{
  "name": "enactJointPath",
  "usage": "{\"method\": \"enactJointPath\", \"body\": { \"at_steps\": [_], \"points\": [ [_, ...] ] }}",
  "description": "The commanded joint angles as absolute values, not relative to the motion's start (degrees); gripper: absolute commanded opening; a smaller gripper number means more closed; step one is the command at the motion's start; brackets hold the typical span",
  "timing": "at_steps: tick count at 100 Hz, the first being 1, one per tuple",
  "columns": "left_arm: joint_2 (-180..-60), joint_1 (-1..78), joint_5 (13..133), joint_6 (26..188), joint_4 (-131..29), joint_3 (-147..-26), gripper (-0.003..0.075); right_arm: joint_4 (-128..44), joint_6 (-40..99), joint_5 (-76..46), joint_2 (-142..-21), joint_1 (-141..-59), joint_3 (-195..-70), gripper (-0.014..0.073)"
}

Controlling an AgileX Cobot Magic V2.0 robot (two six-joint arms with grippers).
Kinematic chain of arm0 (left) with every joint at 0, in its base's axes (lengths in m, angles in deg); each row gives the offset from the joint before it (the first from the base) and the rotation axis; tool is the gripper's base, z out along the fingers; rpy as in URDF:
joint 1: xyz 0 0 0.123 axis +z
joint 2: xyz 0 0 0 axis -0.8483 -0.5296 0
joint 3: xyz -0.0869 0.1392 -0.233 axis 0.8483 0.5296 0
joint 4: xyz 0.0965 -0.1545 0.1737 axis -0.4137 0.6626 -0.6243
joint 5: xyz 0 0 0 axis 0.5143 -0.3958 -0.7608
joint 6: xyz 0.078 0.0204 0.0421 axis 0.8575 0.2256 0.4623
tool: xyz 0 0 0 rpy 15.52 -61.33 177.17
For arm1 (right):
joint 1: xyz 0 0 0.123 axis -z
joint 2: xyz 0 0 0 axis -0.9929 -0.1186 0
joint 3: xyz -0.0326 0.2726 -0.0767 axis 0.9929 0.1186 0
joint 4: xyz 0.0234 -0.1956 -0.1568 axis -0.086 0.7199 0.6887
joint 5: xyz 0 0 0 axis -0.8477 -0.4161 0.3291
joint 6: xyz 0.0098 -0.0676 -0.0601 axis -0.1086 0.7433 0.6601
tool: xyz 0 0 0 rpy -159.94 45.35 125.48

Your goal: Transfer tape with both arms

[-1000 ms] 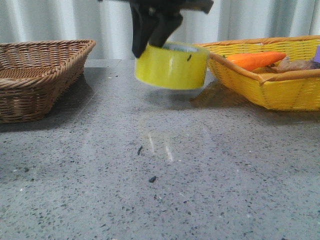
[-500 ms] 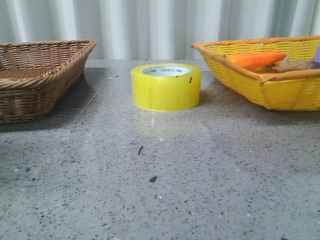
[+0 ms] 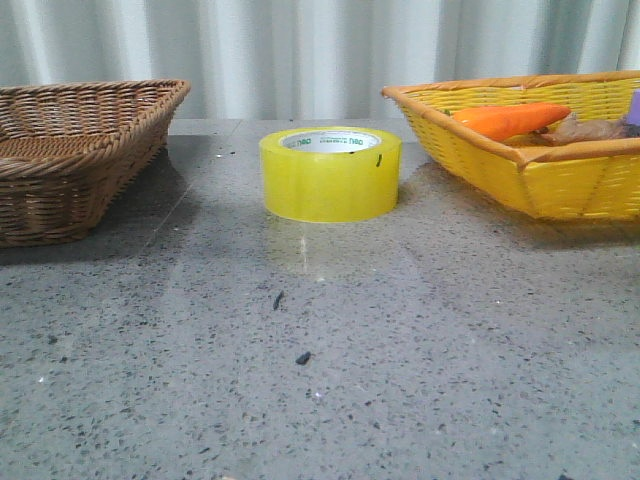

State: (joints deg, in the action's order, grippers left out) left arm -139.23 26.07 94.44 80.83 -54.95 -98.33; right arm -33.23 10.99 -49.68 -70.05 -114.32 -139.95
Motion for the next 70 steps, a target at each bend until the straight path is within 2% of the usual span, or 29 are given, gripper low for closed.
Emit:
{"method": "enactJointPath", "body": {
  "at_steps": [1, 26, 36, 46, 60, 70],
  "points": [
    [-143.1, 25.6, 93.2, 81.0, -53.8, -105.9, 0.0313, -33.1, 11.8, -39.6, -63.8, -114.1, -135.8, -0.0059],
    [-153.3, 25.6, 98.0, 81.0, -53.8, -117.6, 0.0316, -33.1, 11.8, -36.6, -51.2, -114.1, -126.5, -0.0059],
    [-157.1, 25.7, 103.6, 80.6, -53.9, -121.7, 0.0321, -33.1, 11.8, -37.4, -48.4, -114.1, -125.4, -0.0059],
    [-160.8, 25.7, 108.9, 79.9, -55.1, -125.2, 0.0385, -33.1, 11.8, -37.8, -46.6, -114.1, -124.8, -0.0059],
    [-164.5, 25.7, 109.8, 76.8, -57.1, -126.8, 0.0483, -32.9, 11.8, -37.6, -46.2, -114.1, -124.6, -0.0059],
    [-166.5, 25.7, 110.1, 75.3, -59.7, -126.8, 0.0497, -32.9, 11.8, -37.6, -46.2, -114.1, -124.5, -0.0059]
  ]
}}
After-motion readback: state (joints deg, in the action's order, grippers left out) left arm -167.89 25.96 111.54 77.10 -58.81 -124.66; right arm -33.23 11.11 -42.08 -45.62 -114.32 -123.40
